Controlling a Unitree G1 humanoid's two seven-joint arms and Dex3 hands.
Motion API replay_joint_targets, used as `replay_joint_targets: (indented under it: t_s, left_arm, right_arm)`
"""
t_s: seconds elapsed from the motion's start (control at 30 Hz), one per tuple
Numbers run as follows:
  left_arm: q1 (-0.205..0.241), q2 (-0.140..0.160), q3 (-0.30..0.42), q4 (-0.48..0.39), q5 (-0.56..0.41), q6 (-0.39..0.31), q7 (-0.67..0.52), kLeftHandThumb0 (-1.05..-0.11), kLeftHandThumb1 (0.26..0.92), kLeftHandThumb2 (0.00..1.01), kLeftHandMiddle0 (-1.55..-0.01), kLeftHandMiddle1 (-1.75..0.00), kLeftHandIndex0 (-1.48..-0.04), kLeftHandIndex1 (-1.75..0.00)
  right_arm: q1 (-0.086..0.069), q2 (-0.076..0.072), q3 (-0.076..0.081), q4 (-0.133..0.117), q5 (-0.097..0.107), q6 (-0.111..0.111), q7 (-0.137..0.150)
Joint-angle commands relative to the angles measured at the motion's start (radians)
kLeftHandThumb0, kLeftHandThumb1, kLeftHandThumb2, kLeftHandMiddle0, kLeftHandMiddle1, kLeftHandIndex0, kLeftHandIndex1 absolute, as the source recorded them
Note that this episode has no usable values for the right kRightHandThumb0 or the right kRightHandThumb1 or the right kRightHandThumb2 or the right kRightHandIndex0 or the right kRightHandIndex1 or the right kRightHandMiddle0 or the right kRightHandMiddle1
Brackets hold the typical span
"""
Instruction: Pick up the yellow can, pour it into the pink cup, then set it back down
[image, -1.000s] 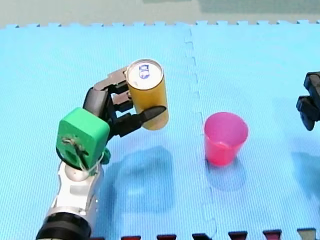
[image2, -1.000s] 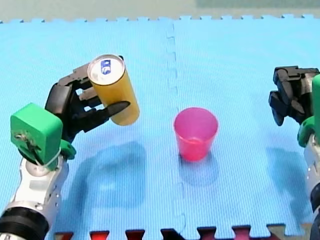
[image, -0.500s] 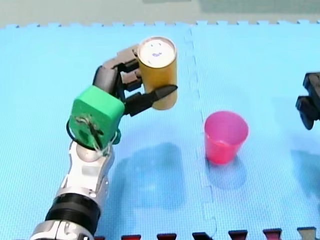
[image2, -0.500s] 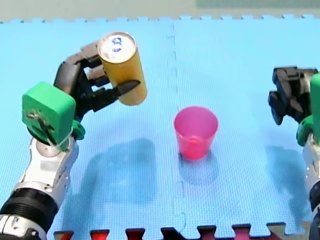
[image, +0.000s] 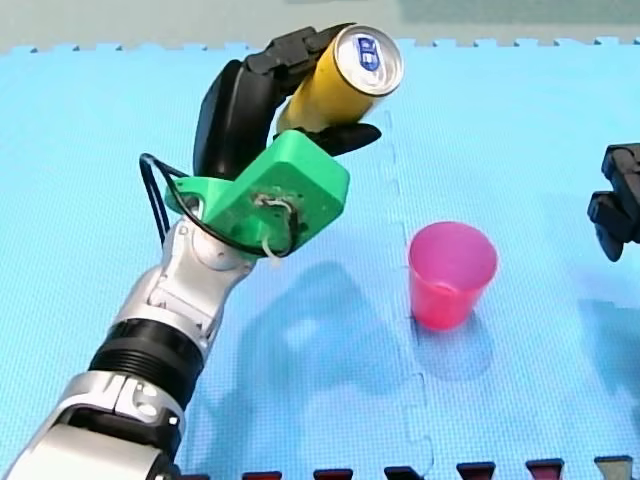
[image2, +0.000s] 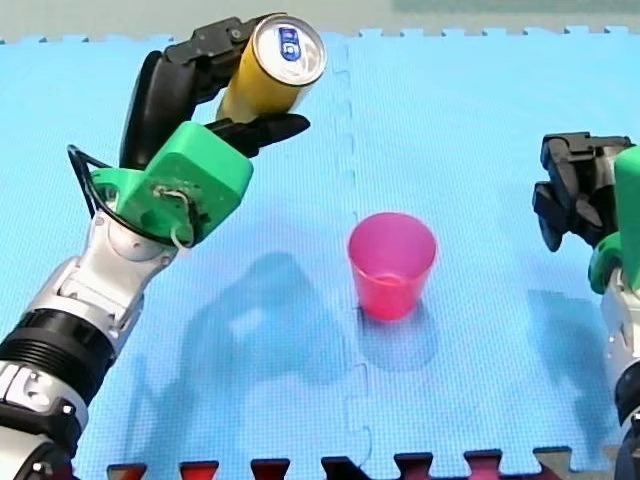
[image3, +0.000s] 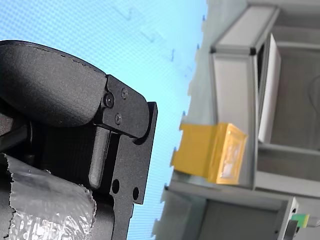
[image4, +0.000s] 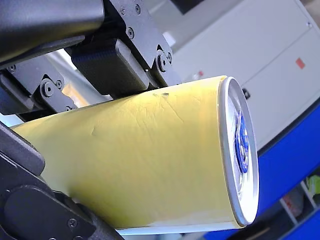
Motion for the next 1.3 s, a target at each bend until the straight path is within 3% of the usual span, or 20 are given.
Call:
replay_joint_targets:
  t_s: [0.0, 0.23, 0.6, 0.97, 1.27]
  left_arm:
    - [-0.024, 0.014, -0.019, 0.004, 0.019, 0.014, 0.025, -0.373, 0.753, 0.0, -1.36, 0.0, -1.23, 0.0]
    - [-0.048, 0.035, -0.073, 0.002, 0.078, 0.084, 0.073, -0.475, 0.763, 0.0, -1.35, 0.0, -1.23, 0.0]
    - [-0.04, 0.035, -0.127, -0.011, 0.114, 0.111, 0.125, -0.508, 0.756, 0.0, -1.35, 0.0, -1.22, 0.0]
    - [-0.002, 0.014, -0.236, -0.022, 0.216, 0.072, 0.221, -0.488, 0.749, 0.0, -1.31, 0.0, -1.16, 0.0]
    - [0.013, 0.023, -0.264, -0.036, 0.214, 0.041, 0.166, -0.455, 0.763, 0.0, -1.32, -0.01, -1.17, -0.01]
  right_arm:
    - [-0.004, 0.001, 0.0, 0.001, -0.001, -0.007, -0.003]
    - [-0.004, 0.005, 0.001, 0.003, -0.005, -0.012, -0.008]
    - [0.001, 0.01, -0.006, 0.005, -0.004, -0.018, -0.004]
    - [0.001, 0.012, -0.012, 0.009, 0.004, -0.02, 0.005]
    - [0.0, 0.01, 0.0, 0.011, -0.012, -0.024, -0.012]
